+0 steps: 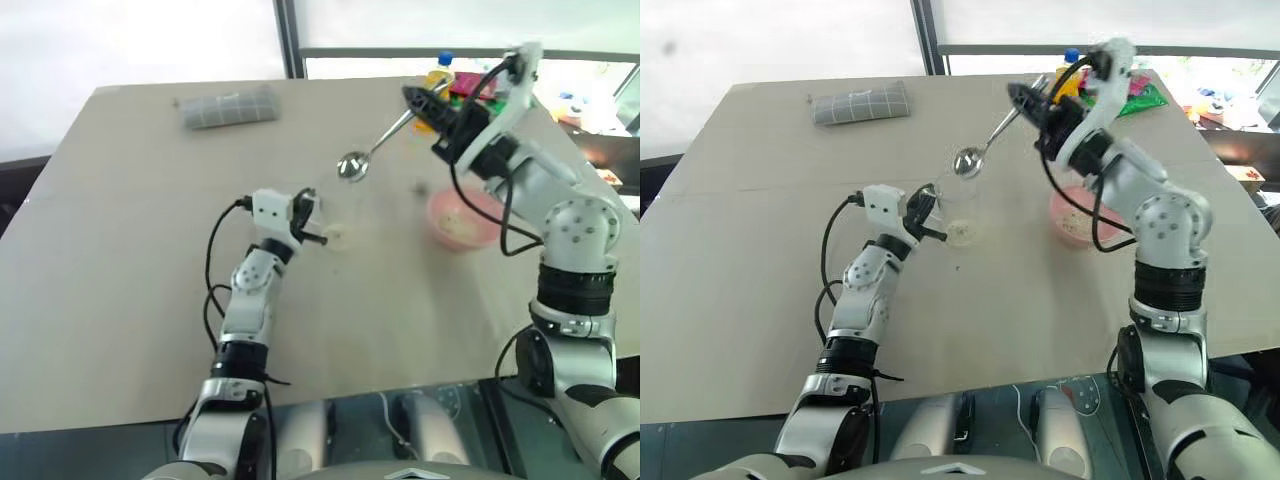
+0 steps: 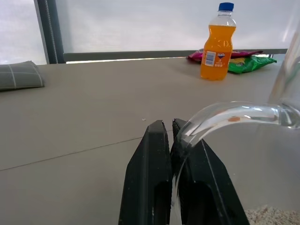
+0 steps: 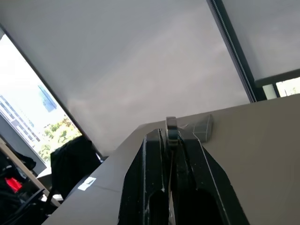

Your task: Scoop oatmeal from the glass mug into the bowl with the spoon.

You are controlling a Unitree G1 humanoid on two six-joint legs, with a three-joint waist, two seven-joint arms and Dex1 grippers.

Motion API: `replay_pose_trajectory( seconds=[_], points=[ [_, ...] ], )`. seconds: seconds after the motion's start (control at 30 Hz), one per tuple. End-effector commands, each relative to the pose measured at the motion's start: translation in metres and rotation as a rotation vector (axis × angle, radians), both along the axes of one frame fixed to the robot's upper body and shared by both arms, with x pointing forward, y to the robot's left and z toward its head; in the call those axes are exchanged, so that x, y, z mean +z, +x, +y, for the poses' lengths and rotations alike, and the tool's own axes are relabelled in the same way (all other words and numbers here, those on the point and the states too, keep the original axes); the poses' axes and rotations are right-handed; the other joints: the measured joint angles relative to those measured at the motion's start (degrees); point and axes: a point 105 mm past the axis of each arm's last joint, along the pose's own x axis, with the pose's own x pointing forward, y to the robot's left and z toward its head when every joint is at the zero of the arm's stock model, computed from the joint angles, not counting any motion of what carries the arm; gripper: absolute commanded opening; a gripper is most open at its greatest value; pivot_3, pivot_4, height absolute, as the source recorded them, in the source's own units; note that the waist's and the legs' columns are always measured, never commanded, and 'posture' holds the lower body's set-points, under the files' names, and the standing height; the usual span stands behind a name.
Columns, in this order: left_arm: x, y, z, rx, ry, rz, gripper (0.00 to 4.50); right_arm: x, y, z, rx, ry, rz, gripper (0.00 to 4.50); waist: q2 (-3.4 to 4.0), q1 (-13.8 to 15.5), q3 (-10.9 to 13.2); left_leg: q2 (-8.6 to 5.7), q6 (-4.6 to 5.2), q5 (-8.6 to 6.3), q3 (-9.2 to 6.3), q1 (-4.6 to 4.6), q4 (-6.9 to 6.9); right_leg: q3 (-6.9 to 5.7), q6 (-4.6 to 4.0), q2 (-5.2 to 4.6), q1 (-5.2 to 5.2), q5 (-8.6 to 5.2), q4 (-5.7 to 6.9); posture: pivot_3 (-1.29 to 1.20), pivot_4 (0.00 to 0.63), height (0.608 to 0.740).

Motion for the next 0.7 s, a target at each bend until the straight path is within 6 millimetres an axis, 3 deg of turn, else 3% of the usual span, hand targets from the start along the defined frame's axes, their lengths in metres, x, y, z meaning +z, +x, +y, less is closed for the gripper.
replay_pose_trajectory(
  seconds=[0.03,0.23,0.27,0.3,0.43,0.5,0.6,0.7],
  points=[
    [0.006,-0.002,0.009,0.022,-0.025,-0.042,0.01,-0.001,-0.017,0.020,0.067,-0.137,-0.107,0.00,0.00,-0.2,0.0,-0.04,0.00,0.00,-0.01,0.00,0.01,0.00,0.01,-0.04,0.00,0.00,0.01,0.00,0.150,0.740],
    [0.001,-0.004,0.014,0.042,-0.038,-0.024,0.01,-0.021,-0.024,0.038,0.120,-0.269,-0.130,0.00,0.00,-0.5,0.0,0.02,0.00,0.00,-0.04,0.05,-0.01,-0.03,0.01,0.05,0.00,0.00,0.07,0.00,0.150,0.740],
    [0.000,-0.004,0.014,0.042,-0.045,-0.016,0.00,-0.020,-0.024,0.039,0.120,-0.264,-0.129,0.81,0.00,-0.5,0.0,0.02,0.00,0.00,-0.05,0.07,-0.01,-0.02,0.01,0.05,0.00,0.00,0.08,0.00,0.150,0.740],
    [-0.001,-0.004,0.014,0.039,-0.049,-0.012,0.00,-0.018,-0.023,0.039,0.114,-0.257,-0.131,1.01,0.00,-0.5,0.0,0.02,0.00,0.00,-0.05,0.07,0.00,-0.01,0.01,0.05,0.00,0.00,0.08,0.00,0.150,0.740],
    [-0.004,-0.006,0.014,0.039,-0.055,-0.008,0.00,-0.002,-0.012,0.031,0.015,-0.207,-0.178,2.84,0.00,-0.6,0.0,0.01,0.00,0.00,-0.06,0.08,0.00,-0.01,0.01,0.05,0.01,0.00,0.07,0.00,0.150,0.740],
    [-0.004,-0.006,0.015,0.042,-0.055,-0.010,0.74,0.002,-0.009,0.026,-0.019,-0.200,-0.191,3.71,0.00,-0.7,0.0,0.02,0.00,0.00,-0.07,0.08,0.00,-0.02,0.01,0.05,0.01,0.00,0.08,0.00,0.150,0.740],
    [-0.005,-0.007,0.017,0.048,-0.050,-0.011,1.96,0.002,-0.006,0.023,-0.039,-0.201,-0.196,3.78,0.00,-0.9,0.0,0.01,0.00,0.00,-0.06,0.08,-0.01,-0.01,0.01,0.05,0.01,0.00,0.07,0.00,0.150,0.740],
    [-0.004,-0.008,0.019,0.052,-0.043,-0.014,1.96,0.001,-0.005,0.022,-0.044,-0.198,-0.196,3.78,0.00,-1.1,0.0,0.01,0.00,0.00,-0.05,0.08,-0.01,-0.01,0.01,0.04,0.01,0.00,0.07,0.00,0.150,0.740]
  ],
)
